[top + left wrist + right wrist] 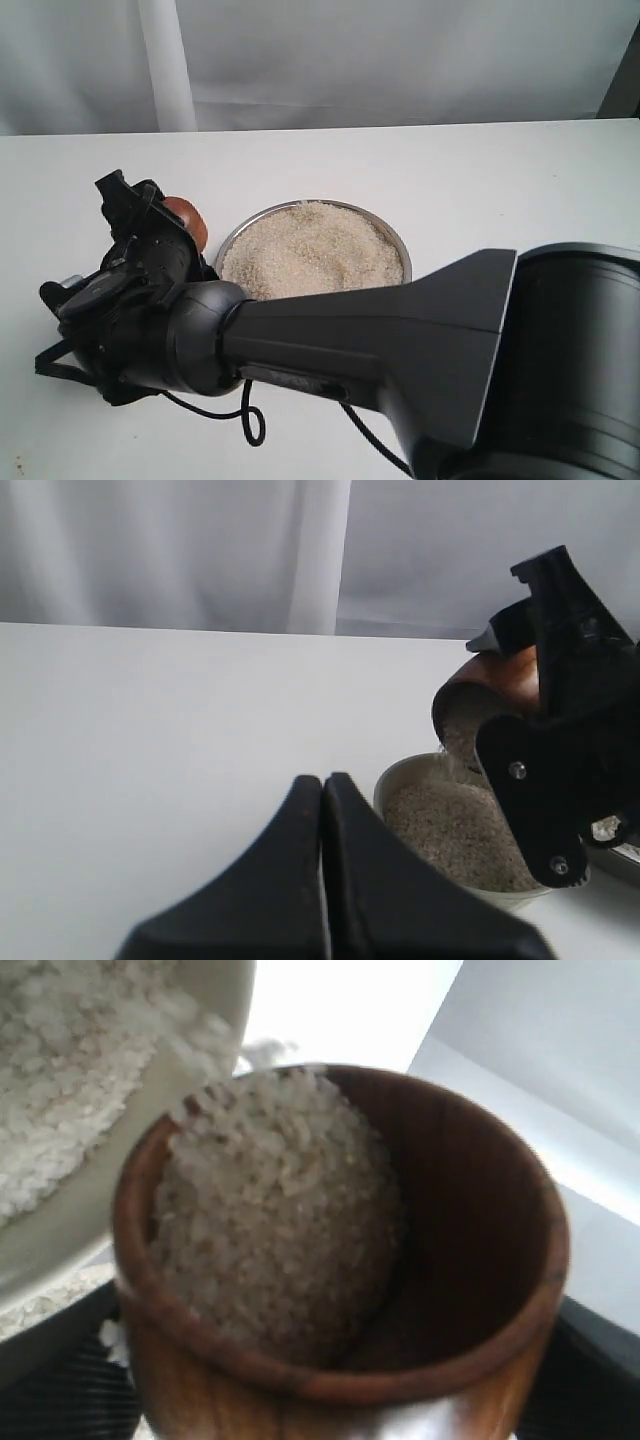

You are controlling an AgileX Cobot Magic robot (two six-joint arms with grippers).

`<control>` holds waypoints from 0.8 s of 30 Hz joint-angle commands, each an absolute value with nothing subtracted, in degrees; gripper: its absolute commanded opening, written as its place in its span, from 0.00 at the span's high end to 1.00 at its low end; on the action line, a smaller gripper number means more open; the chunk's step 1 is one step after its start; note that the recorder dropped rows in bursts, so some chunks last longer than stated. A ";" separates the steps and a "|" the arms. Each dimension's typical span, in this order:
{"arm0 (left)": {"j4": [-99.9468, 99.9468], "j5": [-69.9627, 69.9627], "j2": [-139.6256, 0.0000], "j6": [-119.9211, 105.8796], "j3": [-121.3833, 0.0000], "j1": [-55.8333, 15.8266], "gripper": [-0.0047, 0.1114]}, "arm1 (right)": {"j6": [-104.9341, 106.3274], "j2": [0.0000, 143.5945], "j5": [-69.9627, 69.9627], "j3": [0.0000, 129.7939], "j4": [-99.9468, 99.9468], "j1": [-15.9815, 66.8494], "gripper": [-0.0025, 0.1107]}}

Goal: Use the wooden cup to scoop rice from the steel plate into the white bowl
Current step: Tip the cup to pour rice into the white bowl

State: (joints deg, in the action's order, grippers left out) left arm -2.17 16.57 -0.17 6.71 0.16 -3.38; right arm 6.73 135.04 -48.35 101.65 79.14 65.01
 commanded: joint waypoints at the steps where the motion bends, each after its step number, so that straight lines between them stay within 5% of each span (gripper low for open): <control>1: -1.90 16.35 0.00 7.08 0.00 -3.61 0.96 | 10.54 135.43 -49.73 102.13 82.26 65.40 0.98; 24: -1.90 16.35 0.00 7.11 0.00 -3.61 0.96 | 17.70 136.27 -52.06 102.13 90.39 65.40 0.98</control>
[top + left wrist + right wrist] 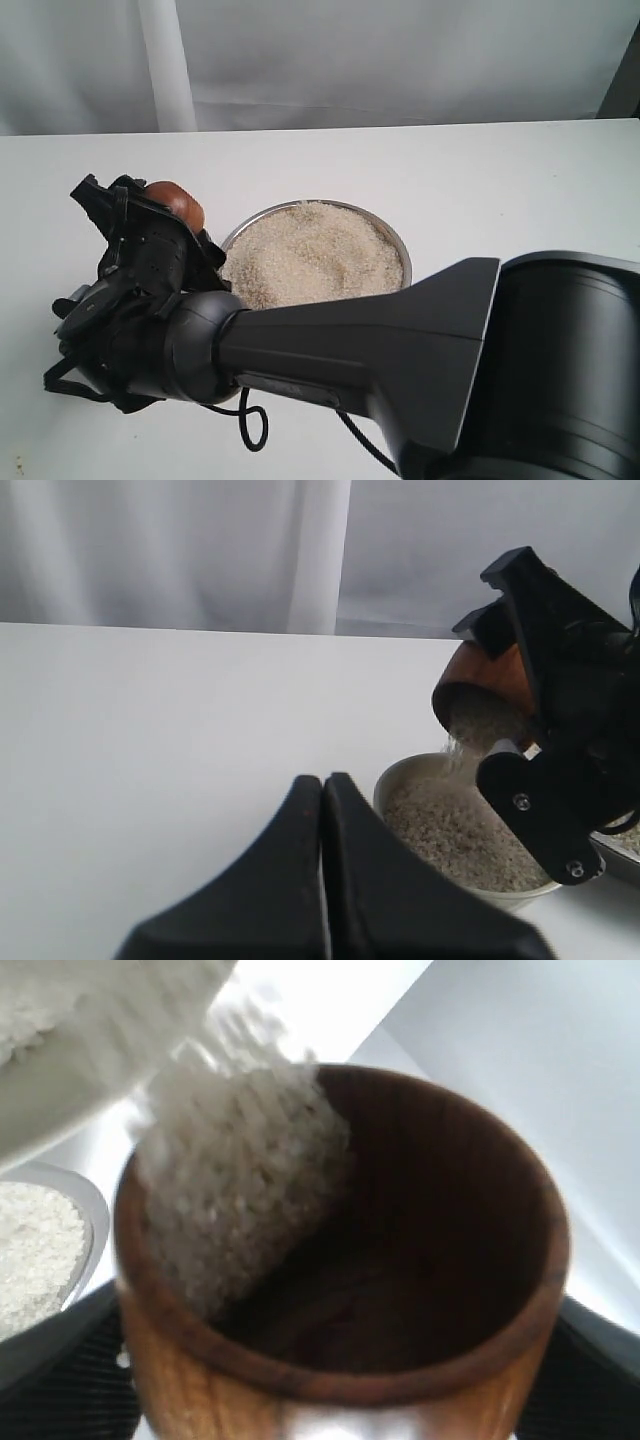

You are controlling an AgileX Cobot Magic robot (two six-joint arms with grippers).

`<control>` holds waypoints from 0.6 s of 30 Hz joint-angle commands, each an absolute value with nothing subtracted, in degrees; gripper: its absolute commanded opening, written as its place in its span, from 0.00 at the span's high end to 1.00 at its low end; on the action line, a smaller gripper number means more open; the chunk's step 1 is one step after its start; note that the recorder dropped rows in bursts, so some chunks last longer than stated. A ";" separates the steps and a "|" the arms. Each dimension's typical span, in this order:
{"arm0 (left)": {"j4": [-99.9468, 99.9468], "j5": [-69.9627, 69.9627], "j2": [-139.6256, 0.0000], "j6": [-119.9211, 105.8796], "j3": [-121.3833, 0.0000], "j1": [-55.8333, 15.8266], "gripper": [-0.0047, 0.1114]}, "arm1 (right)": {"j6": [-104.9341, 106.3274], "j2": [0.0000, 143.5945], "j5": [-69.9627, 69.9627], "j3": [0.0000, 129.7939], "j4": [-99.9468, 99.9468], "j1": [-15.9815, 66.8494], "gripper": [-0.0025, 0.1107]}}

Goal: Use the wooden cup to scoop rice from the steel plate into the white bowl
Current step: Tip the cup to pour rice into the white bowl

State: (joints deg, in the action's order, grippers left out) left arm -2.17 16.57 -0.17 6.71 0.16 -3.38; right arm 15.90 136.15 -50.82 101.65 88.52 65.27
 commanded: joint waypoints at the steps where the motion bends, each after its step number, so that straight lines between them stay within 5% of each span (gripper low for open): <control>1: -1.90 16.35 0.00 7.11 0.00 -3.61 0.96 | 18.06 136.42 -52.01 102.13 90.39 65.40 0.98; 18: -1.90 16.35 0.00 6.97 0.00 -3.61 0.96 | 21.39 136.42 -52.34 102.13 97.18 65.53 0.98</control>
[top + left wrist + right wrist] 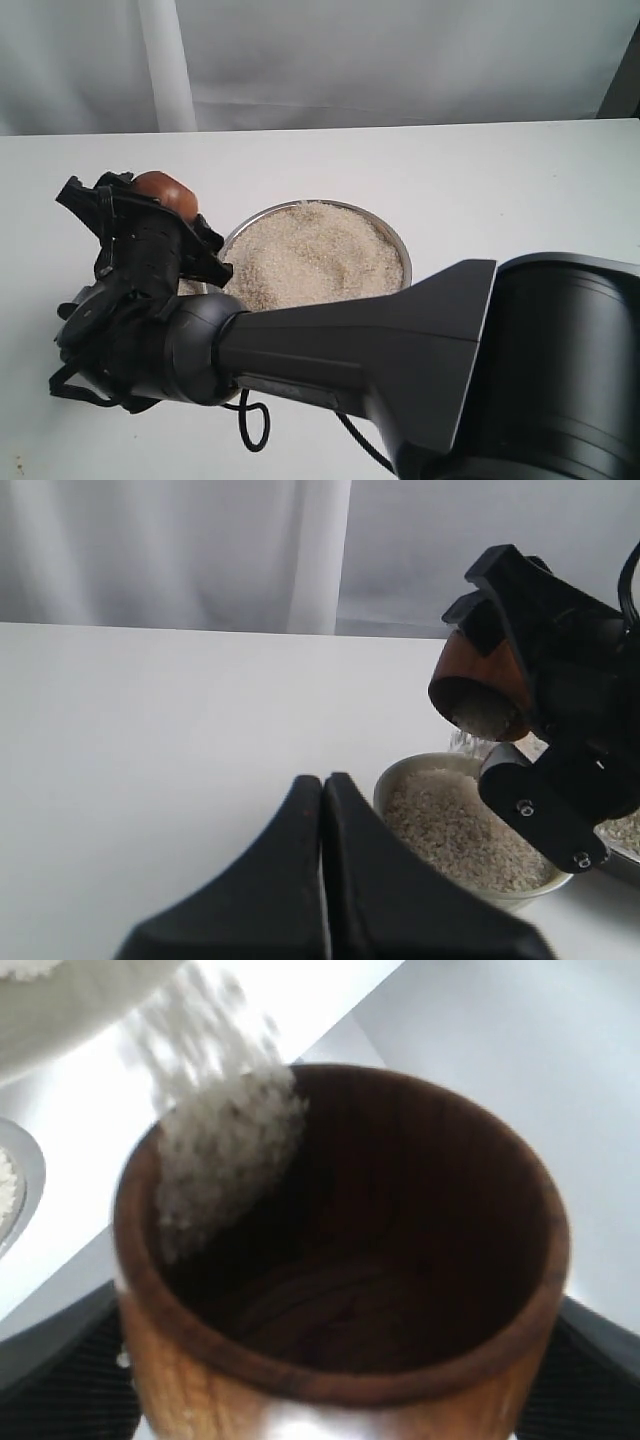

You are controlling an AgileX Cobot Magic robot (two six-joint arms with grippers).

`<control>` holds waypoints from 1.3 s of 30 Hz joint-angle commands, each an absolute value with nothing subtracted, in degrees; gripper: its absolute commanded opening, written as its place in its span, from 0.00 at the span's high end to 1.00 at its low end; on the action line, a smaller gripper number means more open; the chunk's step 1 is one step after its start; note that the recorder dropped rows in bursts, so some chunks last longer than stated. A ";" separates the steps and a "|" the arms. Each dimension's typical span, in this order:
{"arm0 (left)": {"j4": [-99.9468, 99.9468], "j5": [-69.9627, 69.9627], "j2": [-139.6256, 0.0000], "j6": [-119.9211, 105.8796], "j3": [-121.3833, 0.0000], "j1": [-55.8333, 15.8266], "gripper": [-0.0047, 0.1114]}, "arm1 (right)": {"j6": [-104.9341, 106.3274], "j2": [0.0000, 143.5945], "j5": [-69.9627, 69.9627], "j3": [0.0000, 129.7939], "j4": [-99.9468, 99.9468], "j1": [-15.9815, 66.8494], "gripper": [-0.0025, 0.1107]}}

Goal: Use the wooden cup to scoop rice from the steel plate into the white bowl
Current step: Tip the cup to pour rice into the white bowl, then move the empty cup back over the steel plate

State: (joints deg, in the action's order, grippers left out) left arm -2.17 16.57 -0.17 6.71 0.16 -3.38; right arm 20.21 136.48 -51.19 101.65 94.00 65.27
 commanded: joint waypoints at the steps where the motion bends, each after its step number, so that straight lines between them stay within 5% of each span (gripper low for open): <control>1: -1.90 16.35 0.00 6.97 0.00 -3.61 0.96 | 21.39 136.42 -52.34 102.13 97.65 65.53 0.98; 19: -1.90 16.35 0.00 6.96 0.00 -3.61 0.96 | 22.02 136.42 -54.44 102.13 97.29 65.67 0.98; 25: -1.90 16.35 0.00 6.96 0.00 -3.61 0.96 | -11.65 135.58 -57.75 102.13 87.15 66.28 0.98; 39: -1.90 16.35 0.00 6.96 0.00 -3.61 0.96 | -6.47 121.38 -59.82 102.03 60.77 60.52 0.98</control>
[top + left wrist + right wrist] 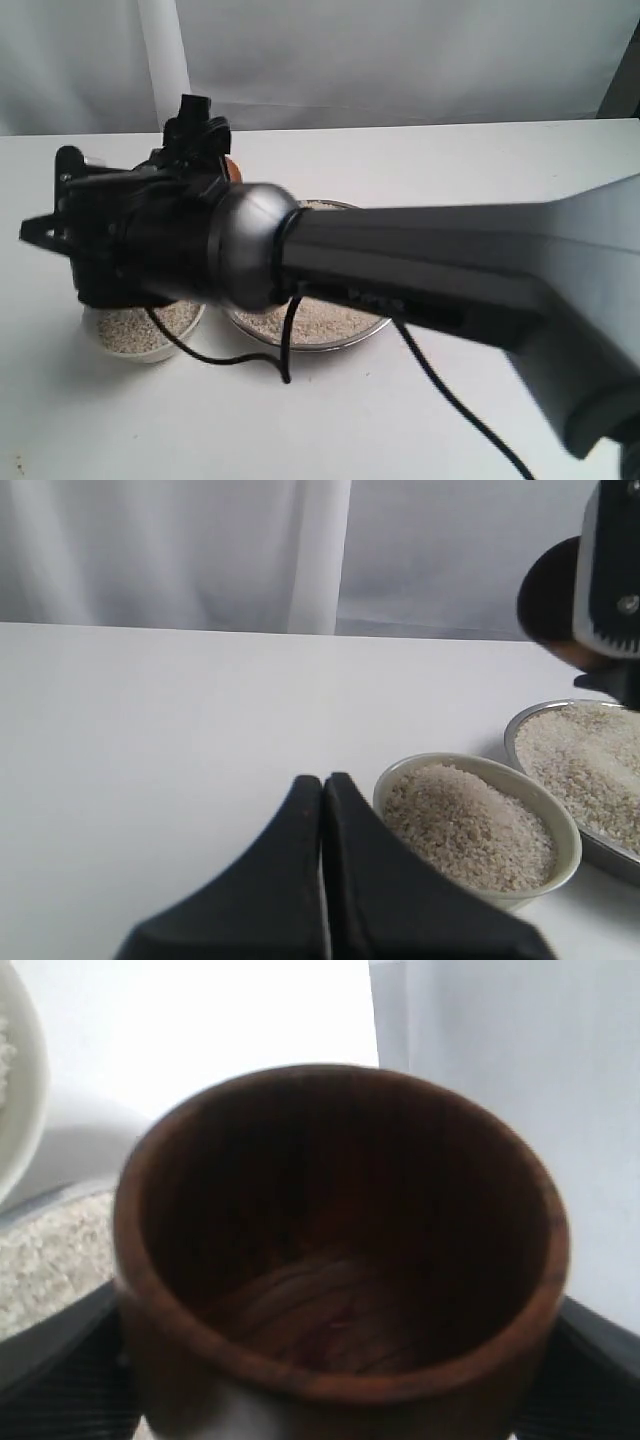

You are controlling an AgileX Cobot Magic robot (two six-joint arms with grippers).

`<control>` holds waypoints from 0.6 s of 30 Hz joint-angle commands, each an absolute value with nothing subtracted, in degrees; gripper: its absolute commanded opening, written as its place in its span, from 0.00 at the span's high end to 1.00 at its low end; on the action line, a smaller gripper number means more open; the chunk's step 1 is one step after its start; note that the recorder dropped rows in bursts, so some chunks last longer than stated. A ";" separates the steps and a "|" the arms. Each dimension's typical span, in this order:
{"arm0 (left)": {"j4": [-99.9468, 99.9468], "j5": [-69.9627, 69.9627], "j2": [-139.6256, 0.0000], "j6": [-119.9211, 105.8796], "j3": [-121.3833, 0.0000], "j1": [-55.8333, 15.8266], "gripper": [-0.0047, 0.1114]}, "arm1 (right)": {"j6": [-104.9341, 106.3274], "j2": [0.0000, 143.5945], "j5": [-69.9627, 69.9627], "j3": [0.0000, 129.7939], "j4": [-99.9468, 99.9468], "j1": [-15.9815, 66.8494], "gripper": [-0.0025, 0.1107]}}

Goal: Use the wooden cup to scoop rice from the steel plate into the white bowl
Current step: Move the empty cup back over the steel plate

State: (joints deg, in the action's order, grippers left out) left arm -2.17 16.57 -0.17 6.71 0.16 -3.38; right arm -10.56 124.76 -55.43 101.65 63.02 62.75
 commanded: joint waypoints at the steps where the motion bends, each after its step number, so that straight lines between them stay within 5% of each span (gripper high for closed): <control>1: -1.90 16.35 0.00 6.96 0.00 -3.61 0.96 | -5.31 121.05 -60.85 102.03 60.94 59.88 0.98; 18: -1.90 16.35 0.00 7.11 0.00 -3.61 0.96 | 13.75 122.09 -60.00 92.34 73.42 47.54 0.98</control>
